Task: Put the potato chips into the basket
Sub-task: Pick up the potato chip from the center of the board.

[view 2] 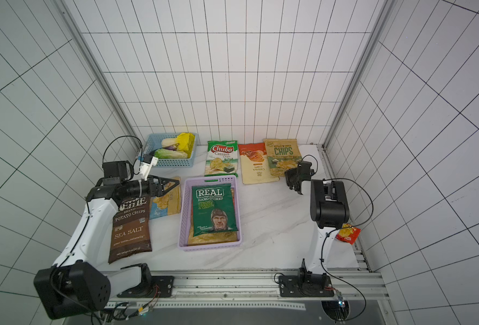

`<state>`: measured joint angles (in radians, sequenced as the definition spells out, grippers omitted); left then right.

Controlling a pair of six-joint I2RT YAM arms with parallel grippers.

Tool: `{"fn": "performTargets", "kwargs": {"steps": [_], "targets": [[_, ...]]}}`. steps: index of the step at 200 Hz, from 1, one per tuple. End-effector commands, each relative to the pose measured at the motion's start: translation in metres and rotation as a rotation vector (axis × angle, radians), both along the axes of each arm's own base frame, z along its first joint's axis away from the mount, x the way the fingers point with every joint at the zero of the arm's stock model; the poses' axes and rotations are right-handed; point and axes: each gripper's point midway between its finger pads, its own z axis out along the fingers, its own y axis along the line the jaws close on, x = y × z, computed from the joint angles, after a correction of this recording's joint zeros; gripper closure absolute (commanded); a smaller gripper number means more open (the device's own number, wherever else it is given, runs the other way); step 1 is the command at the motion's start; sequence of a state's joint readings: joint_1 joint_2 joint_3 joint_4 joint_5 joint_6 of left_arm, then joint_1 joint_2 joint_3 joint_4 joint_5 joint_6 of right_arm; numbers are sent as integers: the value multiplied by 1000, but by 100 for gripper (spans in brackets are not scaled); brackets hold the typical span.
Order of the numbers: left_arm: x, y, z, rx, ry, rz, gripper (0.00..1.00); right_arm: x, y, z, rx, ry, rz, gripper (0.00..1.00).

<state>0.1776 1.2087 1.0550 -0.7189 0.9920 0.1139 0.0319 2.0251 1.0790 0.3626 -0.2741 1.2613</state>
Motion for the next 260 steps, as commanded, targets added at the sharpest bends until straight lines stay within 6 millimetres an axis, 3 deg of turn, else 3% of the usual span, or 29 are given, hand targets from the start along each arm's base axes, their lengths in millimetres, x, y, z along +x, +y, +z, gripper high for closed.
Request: {"fn": "performTargets", "kwargs": {"steps": [1,14,63,98,147,205,232,260], "targets": [[-1,-1,2,1,-21,-3,2,8,-5,7,6,-38,-15,85],[-1,-1,2,0,-22,-4,2,8,-6,19,-12,-62,-10,100],[-2,-2,3,-2,-25,-9,2,8,-9,93,-84,-194,23,100],[-1,-2,1,1,-27,-6,2,-4,2,169,-168,-298,84,100],[-1,-1,0,3,-23,-1,2,-38,15,272,-352,-421,179,100],[3,2,-3,15,-19,20,2,-85,53,372,-478,-591,305,100],[6,4,-5,25,-14,40,2,-104,93,402,-408,-653,443,100],[11,10,-8,47,-9,79,2,-129,140,420,-388,-699,560,100]]}}
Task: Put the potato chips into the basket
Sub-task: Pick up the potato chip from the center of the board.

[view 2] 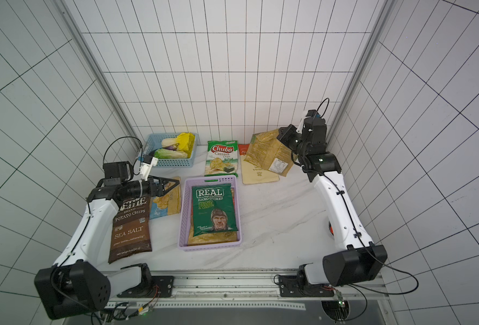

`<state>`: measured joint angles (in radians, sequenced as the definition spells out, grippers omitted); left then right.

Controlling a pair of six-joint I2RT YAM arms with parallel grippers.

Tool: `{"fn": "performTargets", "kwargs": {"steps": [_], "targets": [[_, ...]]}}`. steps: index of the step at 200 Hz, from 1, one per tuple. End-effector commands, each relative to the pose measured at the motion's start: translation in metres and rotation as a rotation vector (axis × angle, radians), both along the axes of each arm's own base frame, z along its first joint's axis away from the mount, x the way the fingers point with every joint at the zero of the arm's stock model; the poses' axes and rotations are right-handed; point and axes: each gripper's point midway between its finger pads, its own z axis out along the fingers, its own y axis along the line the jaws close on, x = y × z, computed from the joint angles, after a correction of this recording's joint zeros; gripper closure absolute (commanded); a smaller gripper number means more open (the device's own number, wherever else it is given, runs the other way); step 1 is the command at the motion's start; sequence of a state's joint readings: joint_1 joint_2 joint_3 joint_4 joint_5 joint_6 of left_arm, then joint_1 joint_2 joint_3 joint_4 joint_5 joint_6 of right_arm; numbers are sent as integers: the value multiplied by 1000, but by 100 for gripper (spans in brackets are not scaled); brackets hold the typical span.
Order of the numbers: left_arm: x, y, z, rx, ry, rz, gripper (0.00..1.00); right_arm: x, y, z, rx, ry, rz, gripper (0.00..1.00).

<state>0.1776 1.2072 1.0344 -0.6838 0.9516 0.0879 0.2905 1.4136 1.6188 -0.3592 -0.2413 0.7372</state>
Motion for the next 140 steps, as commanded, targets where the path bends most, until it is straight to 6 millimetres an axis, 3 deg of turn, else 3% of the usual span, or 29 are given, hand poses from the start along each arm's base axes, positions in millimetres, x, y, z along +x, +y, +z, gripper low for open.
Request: {"fn": "performTargets", "kwargs": {"steps": [1,47,140], "targets": [[6,5,-1,30,-18,42,2,-28,38,32,-18,-70,131,100],[16,16,-6,62,-1,111,2,-55,101,44,-29,-81,300,100],[20,23,-8,83,1,152,2,-91,193,5,-69,-15,473,100]]}}
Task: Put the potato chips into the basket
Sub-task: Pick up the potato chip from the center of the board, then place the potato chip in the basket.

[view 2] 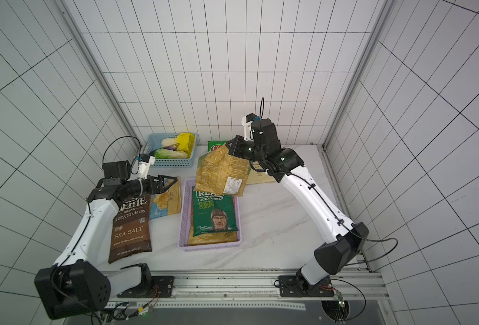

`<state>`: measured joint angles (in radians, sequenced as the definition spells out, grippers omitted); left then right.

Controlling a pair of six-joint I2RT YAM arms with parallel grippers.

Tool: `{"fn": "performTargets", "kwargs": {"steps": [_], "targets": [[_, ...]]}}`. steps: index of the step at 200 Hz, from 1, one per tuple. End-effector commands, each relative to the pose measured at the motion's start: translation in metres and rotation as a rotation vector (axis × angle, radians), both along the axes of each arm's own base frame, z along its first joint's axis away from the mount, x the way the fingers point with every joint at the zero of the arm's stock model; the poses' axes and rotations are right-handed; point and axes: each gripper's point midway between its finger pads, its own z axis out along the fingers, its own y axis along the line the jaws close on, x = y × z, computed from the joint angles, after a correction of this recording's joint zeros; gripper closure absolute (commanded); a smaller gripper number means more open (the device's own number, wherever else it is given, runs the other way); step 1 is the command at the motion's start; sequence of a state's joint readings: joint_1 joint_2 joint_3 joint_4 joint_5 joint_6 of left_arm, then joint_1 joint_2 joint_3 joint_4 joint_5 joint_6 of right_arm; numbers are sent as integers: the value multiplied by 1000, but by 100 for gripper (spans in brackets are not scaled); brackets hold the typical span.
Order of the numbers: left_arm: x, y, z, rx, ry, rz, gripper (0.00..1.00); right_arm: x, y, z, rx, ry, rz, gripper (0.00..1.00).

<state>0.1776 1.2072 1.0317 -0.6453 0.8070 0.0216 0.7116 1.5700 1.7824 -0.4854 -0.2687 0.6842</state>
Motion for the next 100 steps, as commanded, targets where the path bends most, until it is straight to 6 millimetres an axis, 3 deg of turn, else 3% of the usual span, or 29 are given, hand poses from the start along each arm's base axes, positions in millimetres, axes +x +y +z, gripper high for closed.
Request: {"fn": "performTargets", "kwargs": {"steps": [1,40,69,100], "targets": [[5,4,2,16,-27,19,2,-10,16,26,38,-81,15,100],[5,6,3,14,-27,28,2,-16,47,4,4,-50,61,100],[6,9,4,21,-30,45,2,-10,57,1,-2,-52,60,100],[12,25,5,52,-24,133,2,-2,64,-5,-16,-47,54,100]]}}
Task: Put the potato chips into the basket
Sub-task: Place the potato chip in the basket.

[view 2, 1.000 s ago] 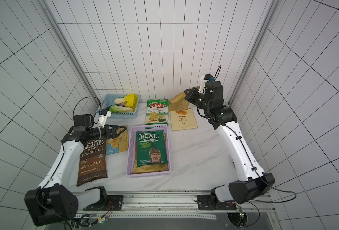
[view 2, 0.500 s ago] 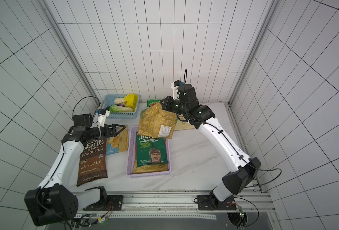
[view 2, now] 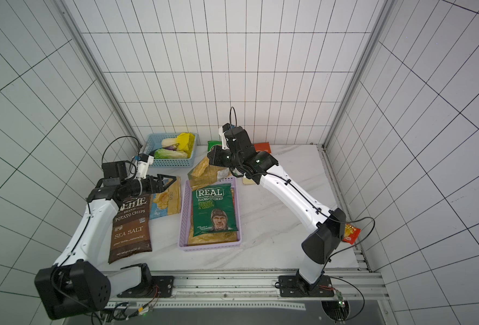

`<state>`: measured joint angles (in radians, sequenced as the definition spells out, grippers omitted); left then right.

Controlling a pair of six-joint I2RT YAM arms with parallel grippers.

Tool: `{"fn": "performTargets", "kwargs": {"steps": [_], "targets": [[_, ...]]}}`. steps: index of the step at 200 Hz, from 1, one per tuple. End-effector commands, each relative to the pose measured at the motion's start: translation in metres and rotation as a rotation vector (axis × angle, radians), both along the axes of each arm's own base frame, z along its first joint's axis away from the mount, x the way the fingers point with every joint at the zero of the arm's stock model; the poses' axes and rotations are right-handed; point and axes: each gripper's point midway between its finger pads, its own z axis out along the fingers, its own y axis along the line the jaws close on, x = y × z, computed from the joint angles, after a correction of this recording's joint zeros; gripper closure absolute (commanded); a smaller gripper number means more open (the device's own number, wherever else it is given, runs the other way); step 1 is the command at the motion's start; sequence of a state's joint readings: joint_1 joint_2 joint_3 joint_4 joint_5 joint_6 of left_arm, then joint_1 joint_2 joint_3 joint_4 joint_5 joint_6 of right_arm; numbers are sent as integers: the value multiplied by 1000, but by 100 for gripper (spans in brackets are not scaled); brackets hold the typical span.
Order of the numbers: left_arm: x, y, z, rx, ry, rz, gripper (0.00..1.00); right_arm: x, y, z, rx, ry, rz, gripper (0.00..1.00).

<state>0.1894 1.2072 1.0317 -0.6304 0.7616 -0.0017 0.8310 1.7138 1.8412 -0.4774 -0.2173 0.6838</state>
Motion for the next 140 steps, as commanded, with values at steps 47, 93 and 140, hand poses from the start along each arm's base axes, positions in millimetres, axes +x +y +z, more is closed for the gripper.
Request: {"fn": "performTargets", "kwargs": {"steps": [47,93,140], "targets": [[8,22,8,31,-28,106,2,6,4,32,43,-80,-22,100],[8,22,8,28,-27,107,2,-13,2,57,13,-148,-29,100],[8,22,9,28,-29,107,2,-21,2,62,21,-146,-21,100]]}}
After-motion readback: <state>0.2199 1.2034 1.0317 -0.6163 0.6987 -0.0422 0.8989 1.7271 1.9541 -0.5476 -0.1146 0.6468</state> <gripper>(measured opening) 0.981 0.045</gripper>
